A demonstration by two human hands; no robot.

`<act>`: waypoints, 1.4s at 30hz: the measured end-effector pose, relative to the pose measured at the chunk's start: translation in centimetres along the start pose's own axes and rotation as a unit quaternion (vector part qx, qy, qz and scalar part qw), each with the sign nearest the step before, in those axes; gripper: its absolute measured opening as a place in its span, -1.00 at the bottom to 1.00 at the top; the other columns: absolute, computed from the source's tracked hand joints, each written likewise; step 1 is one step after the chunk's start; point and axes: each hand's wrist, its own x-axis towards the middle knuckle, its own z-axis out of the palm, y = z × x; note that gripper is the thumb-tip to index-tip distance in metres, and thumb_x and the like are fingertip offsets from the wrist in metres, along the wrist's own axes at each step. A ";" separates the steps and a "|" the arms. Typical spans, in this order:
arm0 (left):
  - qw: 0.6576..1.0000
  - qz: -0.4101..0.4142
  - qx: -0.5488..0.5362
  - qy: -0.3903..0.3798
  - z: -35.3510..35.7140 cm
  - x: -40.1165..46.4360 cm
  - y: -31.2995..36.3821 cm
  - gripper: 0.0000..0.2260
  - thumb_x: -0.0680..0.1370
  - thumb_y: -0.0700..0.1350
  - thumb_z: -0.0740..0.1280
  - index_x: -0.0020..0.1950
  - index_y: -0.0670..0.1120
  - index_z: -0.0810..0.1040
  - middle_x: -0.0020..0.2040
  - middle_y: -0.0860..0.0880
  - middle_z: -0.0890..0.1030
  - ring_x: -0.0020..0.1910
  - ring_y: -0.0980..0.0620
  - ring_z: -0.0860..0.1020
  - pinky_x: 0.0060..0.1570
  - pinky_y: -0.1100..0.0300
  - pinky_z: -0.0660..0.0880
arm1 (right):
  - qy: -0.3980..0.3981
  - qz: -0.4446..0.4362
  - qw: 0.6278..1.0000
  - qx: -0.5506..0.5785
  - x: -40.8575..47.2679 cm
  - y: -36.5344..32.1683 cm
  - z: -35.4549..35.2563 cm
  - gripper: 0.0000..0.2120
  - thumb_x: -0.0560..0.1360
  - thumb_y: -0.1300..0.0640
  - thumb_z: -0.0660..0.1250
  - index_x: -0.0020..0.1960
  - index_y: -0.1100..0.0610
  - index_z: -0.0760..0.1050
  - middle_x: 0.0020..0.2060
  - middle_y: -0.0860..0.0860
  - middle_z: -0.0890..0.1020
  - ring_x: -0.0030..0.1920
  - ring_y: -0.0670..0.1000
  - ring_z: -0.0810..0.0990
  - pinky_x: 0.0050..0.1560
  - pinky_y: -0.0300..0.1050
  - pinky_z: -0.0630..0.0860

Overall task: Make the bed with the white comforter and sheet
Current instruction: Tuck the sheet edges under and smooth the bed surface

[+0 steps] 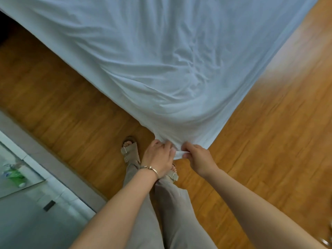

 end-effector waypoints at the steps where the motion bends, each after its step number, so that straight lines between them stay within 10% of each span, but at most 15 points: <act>1: 1.000 -0.003 0.000 -0.011 -0.1 0.8 -0.3 -0.72 0.66 -0.01 -0.01 0.16 -0.05 0.45 0.02 -0.04 0.62 0.01 -0.01 0.55 0.29 0.12 0.25 | -0.013 0.001 1.000 0.006 0.7 0.2 0.0 -0.92 0.61 0.14 0.27 0.01 -0.02 0.40 -0.18 -0.11 0.51 -0.19 -0.01 0.44 -0.25 -0.19 0.28; 10: 0.972 0.082 0.156 -0.155 0.2 4.8 -4.7 -0.66 0.64 0.04 0.06 0.35 0.05 0.46 0.33 0.00 0.50 0.35 -0.02 0.38 0.30 0.12 0.27 | -0.067 0.043 0.986 -0.147 3.9 -0.8 2.8 -0.49 0.49 0.35 0.26 0.38 0.01 0.41 0.26 0.00 0.54 0.31 0.10 0.40 0.15 -0.07 0.40; 14: 0.958 0.116 0.165 -0.202 0.2 4.5 -5.2 -0.59 0.64 0.02 0.08 0.50 0.07 0.25 0.47 0.01 0.36 0.44 -0.02 0.29 0.39 0.08 0.19 | -0.068 0.023 0.980 -0.187 4.0 -0.7 1.6 -0.64 0.60 0.17 0.18 0.37 -0.02 0.44 0.28 -0.02 0.56 0.32 0.08 0.45 0.28 -0.08 0.33; 20: 0.919 0.224 0.160 -0.281 -0.2 -0.3 -4.9 -0.52 0.67 -0.03 0.03 0.58 0.04 -0.01 0.58 0.06 -0.22 0.55 0.06 -0.21 0.50 0.03 -0.19 | -0.264 0.026 0.940 -0.216 -1.3 1.6 -0.2 -0.38 0.66 -0.11 0.03 0.60 -0.01 -0.19 0.56 -0.09 -0.24 0.56 0.03 -0.27 0.54 0.15 -0.17; 23: 0.935 0.145 0.055 -0.318 -0.3 -0.8 -3.8 -0.54 0.66 -0.01 0.05 0.57 0.02 0.11 0.59 0.06 0.02 0.55 0.06 0.03 0.52 0.09 0.02 | -0.355 0.097 0.897 -0.244 -2.5 1.6 0.6 -0.41 0.63 -0.07 0.13 0.58 0.09 0.07 0.59 -0.01 -0.06 0.56 0.10 0.05 0.49 0.14 0.18; 26: 0.968 0.234 -0.053 -0.067 -2.9 -0.1 -3.0 -0.67 0.56 -0.07 0.20 0.30 0.03 0.52 0.22 0.02 0.59 0.14 0.01 0.56 0.05 0.07 0.54 | -0.110 0.105 0.980 -0.126 -1.8 -0.9 -1.9 -0.68 0.63 -0.04 0.15 0.30 0.00 0.51 0.15 -0.08 0.62 0.03 -0.02 0.59 -0.11 -0.09 0.55; 30: 0.928 0.206 -0.043 0.306 -7.9 2.5 -2.6 -0.72 0.50 -0.12 0.33 0.20 -0.05 0.45 0.05 -0.06 0.52 0.02 -0.04 0.49 0.03 0.08 0.44 | 0.253 0.002 0.967 -0.016 0.9 -5.1 -7.3 -0.60 0.45 -0.05 0.45 0.24 -0.01 0.49 -0.01 -0.15 0.58 0.02 -0.10 0.54 -0.21 -0.18 0.44; 34: 0.992 0.058 0.062 0.094 -11.1 6.4 -4.5 -0.45 0.53 0.09 0.34 0.48 -0.03 0.32 0.50 -0.03 0.28 0.53 -0.04 0.13 0.49 -0.08 0.00 | 0.139 0.014 0.979 -0.148 4.2 -5.9 -8.0 -0.58 0.46 0.07 0.46 0.29 0.05 0.48 0.14 0.02 0.53 0.13 0.12 0.51 -0.06 -0.02 0.44; 38: 0.981 0.106 0.035 0.159 -12.1 7.9 -4.7 -0.85 0.37 -0.18 0.52 -0.09 -0.11 0.67 -0.06 -0.11 0.67 0.04 -0.21 0.61 0.16 -0.06 0.50 | 0.216 0.038 0.967 -0.129 5.5 -6.3 -9.4 -0.93 0.51 0.23 0.34 -0.05 0.12 0.58 -0.10 0.04 0.55 -0.05 0.13 0.53 -0.09 -0.10 0.26; 42: 0.965 0.036 -0.060 0.251 -16.9 8.5 -4.0 -0.78 0.52 -0.03 0.31 0.00 -0.14 0.65 -0.19 -0.18 0.64 -0.15 -0.23 0.61 -0.22 -0.03 0.57 | 0.344 0.041 0.937 -0.048 5.4 -8.8 -14.1 -0.93 0.55 0.19 0.28 -0.01 0.15 0.52 -0.13 0.05 0.56 -0.11 0.11 0.50 -0.09 -0.10 0.26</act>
